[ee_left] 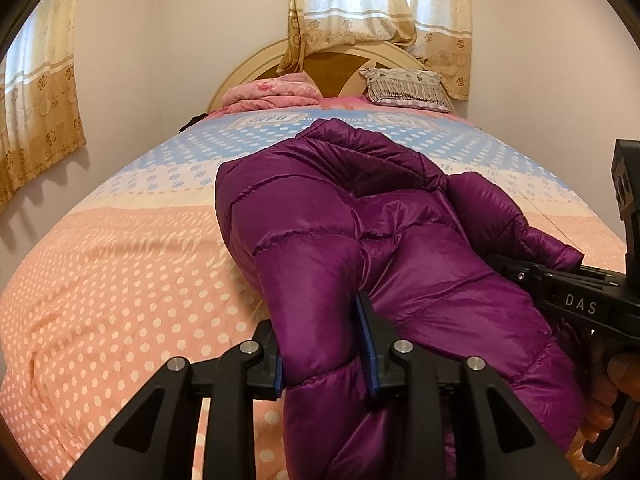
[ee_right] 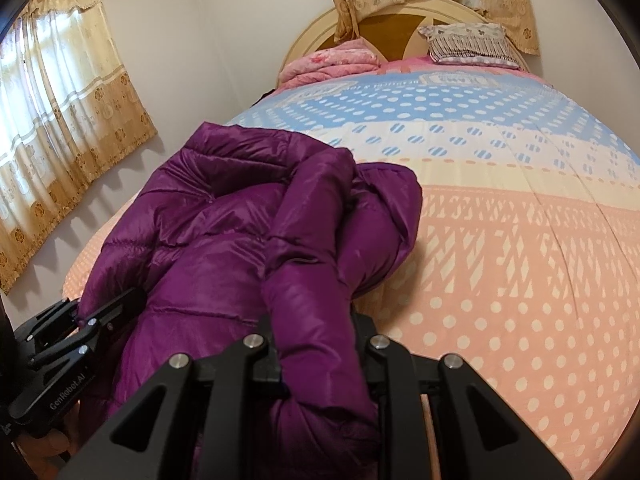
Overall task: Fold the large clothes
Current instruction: 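Grasp the jacket bundle with both grippers and lift it together, then lower the jacket bundle onto the quilt and open both grippers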
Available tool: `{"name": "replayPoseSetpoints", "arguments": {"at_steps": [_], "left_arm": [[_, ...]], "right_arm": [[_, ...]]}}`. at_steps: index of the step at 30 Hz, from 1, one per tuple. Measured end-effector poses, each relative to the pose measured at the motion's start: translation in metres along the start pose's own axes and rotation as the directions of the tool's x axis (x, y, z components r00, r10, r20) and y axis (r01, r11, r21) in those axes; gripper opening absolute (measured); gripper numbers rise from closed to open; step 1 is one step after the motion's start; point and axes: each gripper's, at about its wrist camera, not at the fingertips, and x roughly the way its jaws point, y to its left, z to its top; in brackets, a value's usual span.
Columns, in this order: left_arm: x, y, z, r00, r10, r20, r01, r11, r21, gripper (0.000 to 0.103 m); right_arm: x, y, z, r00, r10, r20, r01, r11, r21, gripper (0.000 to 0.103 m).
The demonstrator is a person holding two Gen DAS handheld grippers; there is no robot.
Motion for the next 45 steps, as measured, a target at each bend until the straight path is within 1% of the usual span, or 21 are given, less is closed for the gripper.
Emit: {"name": "replayPoseSetpoints", "arguments": {"at_steps": [3,5,6,7,8,9,10,12,14,15,20,23,30,34,36,39,41,43,45], "left_arm": [[0.004,0.002,-0.003,1.0,0.004,-0.006,-0.004,1.0,-0.003,0.038],[0.007,0.002,-0.004,1.0,0.011,-0.012,-0.011,1.0,-0.001,0.046],[0.008,0.001,-0.006,1.0,0.014,-0.014,-0.014,1.0,-0.003,0.049],[0.01,0.0,-0.006,1.0,0.022,-0.016,-0.022,1.0,-0.006,0.055],[0.01,-0.001,-0.006,0.999,0.036,-0.018,-0.037,0.999,-0.009,0.066],[0.011,-0.001,-0.007,0.998,0.064,-0.019,-0.064,0.998,-0.011,0.07],[0.012,0.0,-0.007,0.997,0.074,-0.017,-0.075,0.997,-0.014,0.075],[0.014,0.003,-0.009,0.998,0.068,-0.02,-0.068,0.997,-0.024,0.076],[0.017,0.006,-0.01,0.997,0.074,-0.024,-0.075,0.997,-0.038,0.083],[0.017,0.008,-0.011,0.997,0.075,-0.024,-0.076,0.996,-0.044,0.084],[0.02,0.015,-0.015,0.998,0.05,-0.033,-0.053,0.995,-0.084,0.087],[0.02,0.015,-0.017,0.999,0.043,-0.031,-0.045,0.995,-0.092,0.088],[0.017,0.014,-0.016,0.998,0.063,-0.024,-0.065,0.995,-0.076,0.088],[0.009,0.009,-0.01,0.994,0.099,-0.037,-0.1,0.994,-0.049,0.088],[-0.005,0.01,-0.005,0.995,0.094,-0.018,-0.095,0.993,-0.067,0.088],[-0.043,0.013,0.007,0.997,0.072,0.032,-0.068,0.993,-0.099,0.088],[-0.077,0.012,0.016,0.993,0.092,0.077,-0.085,0.992,-0.095,0.088],[-0.107,0.011,0.02,0.988,0.101,0.113,-0.092,0.992,-0.089,0.088],[-0.135,0.009,0.023,0.983,0.106,0.149,-0.094,0.992,-0.086,0.088]], "right_arm": [[0.002,0.0,-0.001,1.0,0.001,-0.008,-0.001,1.0,0.002,0.023],[0.004,0.0,-0.002,1.0,0.001,-0.012,-0.001,1.0,0.005,0.023],[0.005,0.0,-0.002,1.0,0.001,-0.015,-0.001,1.0,0.008,0.024],[0.005,-0.001,-0.002,1.0,0.002,-0.018,-0.002,1.0,0.011,0.024],[0.006,-0.001,-0.003,1.0,0.001,-0.02,-0.001,1.0,0.012,0.025],[0.006,0.0,-0.003,1.0,0.003,-0.024,-0.003,1.0,0.012,0.027],[0.007,0.0,-0.003,1.0,0.001,-0.026,-0.001,1.0,0.012,0.029],[0.008,0.0,-0.003,1.0,0.002,-0.03,-0.001,1.0,0.018,0.033],[0.009,0.001,-0.004,0.999,-0.005,-0.034,0.005,1.0,0.017,0.036],[0.01,0.001,-0.004,0.999,-0.009,-0.035,0.009,1.0,0.013,0.037],[0.014,0.002,-0.005,0.999,-0.025,-0.046,0.026,1.0,0.004,0.042],[0.016,0.001,-0.005,0.998,-0.033,-0.057,0.033,0.999,0.002,0.045],[0.016,0.003,-0.004,0.997,-0.048,-0.058,0.048,0.999,-0.001,0.046],[0.011,0.002,-0.001,0.996,-0.074,-0.053,0.074,0.997,-0.004,0.055],[0.001,0.002,0.002,0.996,-0.082,-0.042,0.082,0.997,0.003,0.063],[-0.029,0.009,0.007,0.996,-0.094,0.002,0.094,0.995,-0.024,0.069],[-0.061,0.016,0.008,0.993,-0.108,0.049,0.11,0.993,-0.045,0.071],[-0.091,0.022,0.007,0.991,-0.101,0.089,0.107,0.992,-0.07,0.074],[-0.117,0.032,0.005,0.986,-0.113,0.124,0.125,0.987,-0.096,0.076]]}}
